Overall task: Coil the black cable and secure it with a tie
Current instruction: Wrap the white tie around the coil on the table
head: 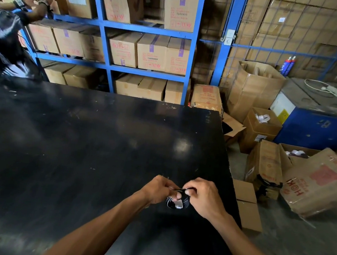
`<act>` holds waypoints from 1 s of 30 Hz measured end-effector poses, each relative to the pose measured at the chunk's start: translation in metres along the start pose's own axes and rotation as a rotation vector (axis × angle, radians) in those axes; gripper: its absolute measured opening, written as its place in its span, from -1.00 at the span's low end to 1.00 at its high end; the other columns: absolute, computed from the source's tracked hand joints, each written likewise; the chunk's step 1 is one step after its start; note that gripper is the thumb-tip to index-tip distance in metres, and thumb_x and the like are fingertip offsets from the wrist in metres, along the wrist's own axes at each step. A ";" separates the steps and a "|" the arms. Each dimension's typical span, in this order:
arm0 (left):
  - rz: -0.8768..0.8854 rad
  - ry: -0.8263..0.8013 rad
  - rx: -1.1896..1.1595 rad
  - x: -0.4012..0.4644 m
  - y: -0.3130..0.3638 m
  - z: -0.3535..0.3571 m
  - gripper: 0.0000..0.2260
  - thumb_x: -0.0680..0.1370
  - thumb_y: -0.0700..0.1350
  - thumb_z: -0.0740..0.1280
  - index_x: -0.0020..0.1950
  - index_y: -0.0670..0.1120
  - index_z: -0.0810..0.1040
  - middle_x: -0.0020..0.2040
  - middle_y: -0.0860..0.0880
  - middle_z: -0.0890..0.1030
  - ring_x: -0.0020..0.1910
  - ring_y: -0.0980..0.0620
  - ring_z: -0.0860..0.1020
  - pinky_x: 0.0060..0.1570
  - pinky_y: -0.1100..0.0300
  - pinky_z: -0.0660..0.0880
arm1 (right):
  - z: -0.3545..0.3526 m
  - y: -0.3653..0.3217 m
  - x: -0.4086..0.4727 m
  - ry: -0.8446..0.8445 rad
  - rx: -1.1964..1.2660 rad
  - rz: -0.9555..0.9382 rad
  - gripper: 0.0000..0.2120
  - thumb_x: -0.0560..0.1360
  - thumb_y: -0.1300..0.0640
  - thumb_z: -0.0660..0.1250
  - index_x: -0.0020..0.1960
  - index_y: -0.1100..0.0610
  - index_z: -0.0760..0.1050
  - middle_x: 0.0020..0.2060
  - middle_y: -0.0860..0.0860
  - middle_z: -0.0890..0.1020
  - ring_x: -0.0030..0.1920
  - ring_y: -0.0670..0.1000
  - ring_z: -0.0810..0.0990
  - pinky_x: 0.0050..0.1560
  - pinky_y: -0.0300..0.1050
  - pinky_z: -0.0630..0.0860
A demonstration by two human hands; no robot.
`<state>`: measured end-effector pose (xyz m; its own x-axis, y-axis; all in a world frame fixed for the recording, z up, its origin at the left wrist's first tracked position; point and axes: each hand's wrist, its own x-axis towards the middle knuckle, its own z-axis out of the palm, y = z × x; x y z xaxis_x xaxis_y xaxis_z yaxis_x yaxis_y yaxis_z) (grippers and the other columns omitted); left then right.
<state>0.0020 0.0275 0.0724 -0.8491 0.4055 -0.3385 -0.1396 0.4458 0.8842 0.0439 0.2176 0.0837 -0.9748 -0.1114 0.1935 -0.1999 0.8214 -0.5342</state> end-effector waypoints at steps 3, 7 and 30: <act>0.078 -0.052 -0.017 0.001 0.006 -0.004 -0.85 0.50 -0.11 0.50 0.06 -0.03 0.75 -0.06 -0.03 0.76 -0.04 0.13 0.67 0.13 0.17 0.56 | -0.002 -0.007 0.002 0.048 -0.124 0.063 -0.75 0.38 0.31 0.40 -0.10 -0.01 0.71 -0.19 -0.01 0.71 -0.17 0.10 0.67 -0.23 -0.08 0.54; 0.159 -0.020 -0.153 0.002 0.003 -0.002 -0.66 0.49 -0.19 0.51 0.25 -0.03 0.64 0.08 -0.01 0.73 0.08 0.09 0.68 0.10 0.23 0.59 | -0.015 -0.002 0.020 0.009 -0.092 0.284 -0.84 0.47 0.14 0.42 -0.02 -0.06 0.71 -0.11 -0.06 0.74 -0.05 0.06 0.68 -0.07 -0.10 0.57; -0.435 0.213 -0.377 0.038 -0.072 0.024 -0.79 0.43 -0.35 0.48 0.04 -0.20 0.63 -0.20 -0.17 0.64 -0.35 0.01 0.58 -0.31 0.14 0.64 | 0.054 0.059 0.009 -0.247 0.944 0.867 -0.74 0.52 0.29 0.49 0.17 0.37 0.60 -0.07 0.27 0.66 -0.15 0.14 0.64 -0.11 -0.11 0.66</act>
<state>-0.0080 0.0299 -0.0118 -0.7515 0.0640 -0.6566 -0.6338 0.2061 0.7455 0.0181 0.2344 0.0097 -0.7931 0.0711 -0.6050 0.6053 -0.0184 -0.7957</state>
